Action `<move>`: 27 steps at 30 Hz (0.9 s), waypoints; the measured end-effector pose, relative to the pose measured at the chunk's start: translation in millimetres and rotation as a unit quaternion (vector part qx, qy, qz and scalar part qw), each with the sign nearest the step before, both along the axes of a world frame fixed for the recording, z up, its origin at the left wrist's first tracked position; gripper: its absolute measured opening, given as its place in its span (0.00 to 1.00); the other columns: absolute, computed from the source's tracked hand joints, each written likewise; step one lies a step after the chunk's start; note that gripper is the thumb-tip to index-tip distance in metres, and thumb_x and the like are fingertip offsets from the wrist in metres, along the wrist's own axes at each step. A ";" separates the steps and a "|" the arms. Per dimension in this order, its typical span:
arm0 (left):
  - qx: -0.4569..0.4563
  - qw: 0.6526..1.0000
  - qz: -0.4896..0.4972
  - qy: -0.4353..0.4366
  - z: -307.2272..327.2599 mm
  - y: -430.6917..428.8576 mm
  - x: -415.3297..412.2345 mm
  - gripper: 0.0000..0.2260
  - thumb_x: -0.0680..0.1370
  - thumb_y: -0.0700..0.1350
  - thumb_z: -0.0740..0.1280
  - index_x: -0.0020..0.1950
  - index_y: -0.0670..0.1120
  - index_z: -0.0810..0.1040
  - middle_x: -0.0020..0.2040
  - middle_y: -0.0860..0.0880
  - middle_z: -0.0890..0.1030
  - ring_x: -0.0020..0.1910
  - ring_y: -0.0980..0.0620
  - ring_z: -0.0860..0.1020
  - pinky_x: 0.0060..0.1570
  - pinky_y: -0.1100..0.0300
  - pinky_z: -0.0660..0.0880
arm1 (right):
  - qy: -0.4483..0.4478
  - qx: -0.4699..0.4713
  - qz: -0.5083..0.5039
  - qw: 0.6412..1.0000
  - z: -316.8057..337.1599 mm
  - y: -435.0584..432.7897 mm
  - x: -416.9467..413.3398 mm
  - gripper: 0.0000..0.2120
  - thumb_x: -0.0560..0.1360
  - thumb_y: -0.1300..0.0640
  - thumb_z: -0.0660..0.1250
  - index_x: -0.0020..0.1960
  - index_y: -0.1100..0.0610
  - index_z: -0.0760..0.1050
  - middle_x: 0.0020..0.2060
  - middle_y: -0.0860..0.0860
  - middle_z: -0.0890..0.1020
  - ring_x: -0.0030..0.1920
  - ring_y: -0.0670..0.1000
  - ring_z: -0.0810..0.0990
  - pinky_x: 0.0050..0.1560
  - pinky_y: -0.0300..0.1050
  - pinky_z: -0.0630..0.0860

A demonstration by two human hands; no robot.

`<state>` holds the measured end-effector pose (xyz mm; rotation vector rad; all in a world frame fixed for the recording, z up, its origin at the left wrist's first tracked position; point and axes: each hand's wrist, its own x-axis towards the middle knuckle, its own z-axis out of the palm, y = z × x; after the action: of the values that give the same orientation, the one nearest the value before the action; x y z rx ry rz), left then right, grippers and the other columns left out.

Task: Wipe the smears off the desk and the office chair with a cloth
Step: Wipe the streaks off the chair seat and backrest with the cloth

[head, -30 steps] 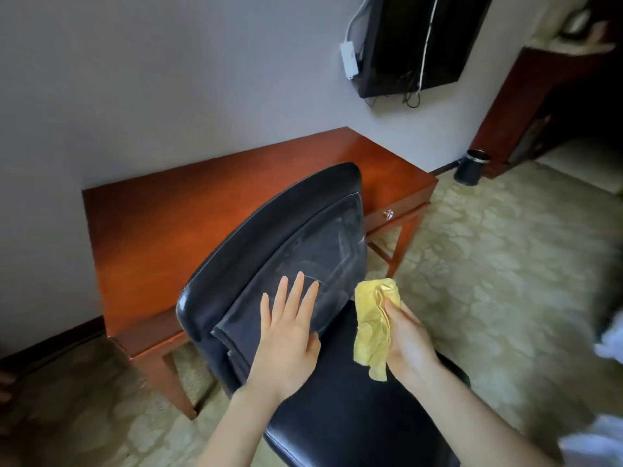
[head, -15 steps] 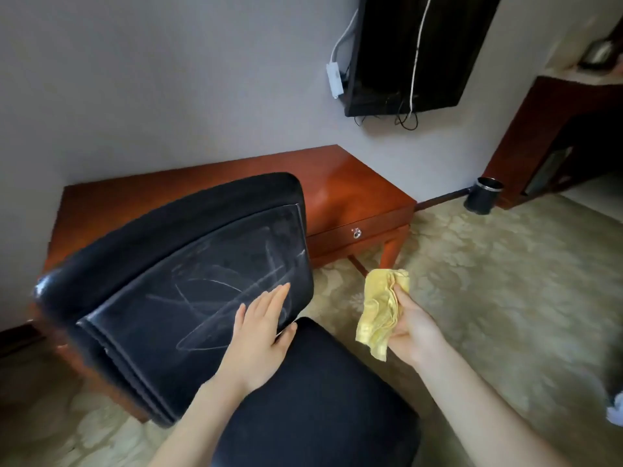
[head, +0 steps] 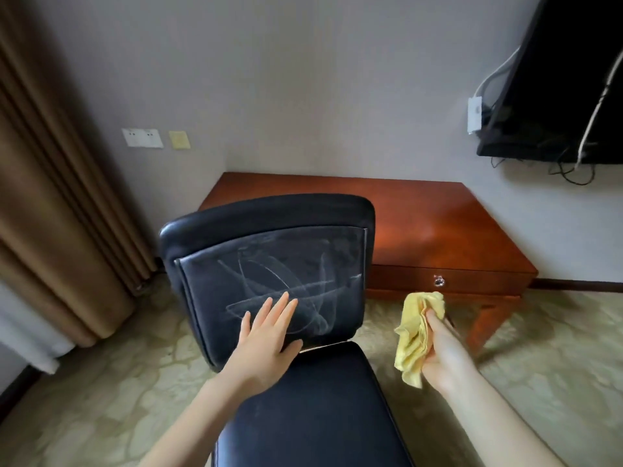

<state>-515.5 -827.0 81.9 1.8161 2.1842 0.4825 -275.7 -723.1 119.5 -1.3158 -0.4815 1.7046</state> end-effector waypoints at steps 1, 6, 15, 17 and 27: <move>-0.004 1.000 0.013 0.015 0.8 -0.9 -8.2 0.29 0.82 0.53 0.56 0.78 0.54 0.43 0.77 0.59 0.39 0.77 0.52 0.38 0.73 0.49 0.38 | 0.000 0.008 0.006 1.000 1.5 3.3 -11.4 0.13 0.81 0.56 0.59 0.64 0.53 0.72 0.48 0.54 0.79 0.44 0.51 0.78 0.51 0.49 0.73; 0.000 0.992 0.122 0.019 0.7 7.5 -58.3 0.29 0.82 0.53 0.56 0.78 0.53 0.45 0.78 0.55 0.39 0.77 0.50 0.38 0.73 0.46 0.38 | -0.042 0.083 0.083 0.992 9.9 24.2 -82.8 0.08 0.80 0.57 0.62 0.57 0.53 0.77 0.47 0.52 0.82 0.46 0.51 0.79 0.56 0.50 0.75; 0.013 0.980 0.197 -0.003 3.4 74.9 -84.3 0.30 0.81 0.51 0.58 0.78 0.52 0.45 0.78 0.52 0.38 0.77 0.47 0.39 0.72 0.41 0.39 | -0.212 0.301 0.148 0.918 33.1 115.7 -147.1 0.08 0.81 0.52 0.60 0.45 0.46 0.76 0.42 0.50 0.80 0.43 0.49 0.78 0.42 0.44 0.76; 0.009 0.979 0.203 -0.012 -1.0 83.2 -72.9 0.30 0.81 0.51 0.58 0.78 0.53 0.45 0.78 0.52 0.38 0.77 0.47 0.38 0.72 0.42 0.39 | -0.211 0.315 0.165 0.911 30.0 136.3 -155.9 0.09 0.81 0.52 0.60 0.43 0.46 0.76 0.42 0.50 0.80 0.44 0.50 0.78 0.47 0.47 0.77; 0.001 0.935 0.351 -0.047 -20.8 140.0 41.7 0.30 0.81 0.50 0.58 0.78 0.54 0.45 0.78 0.55 0.38 0.76 0.51 0.37 0.72 0.45 0.38 | -0.217 0.625 0.243 0.709 11.0 264.4 -135.0 0.20 0.76 0.63 0.65 0.67 0.54 0.73 0.61 0.50 0.78 0.60 0.46 0.76 0.58 0.29 0.68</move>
<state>-473.8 -687.0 61.1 0.9263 2.7116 0.6846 -410.8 -458.7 130.5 -0.4912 -1.9761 0.8969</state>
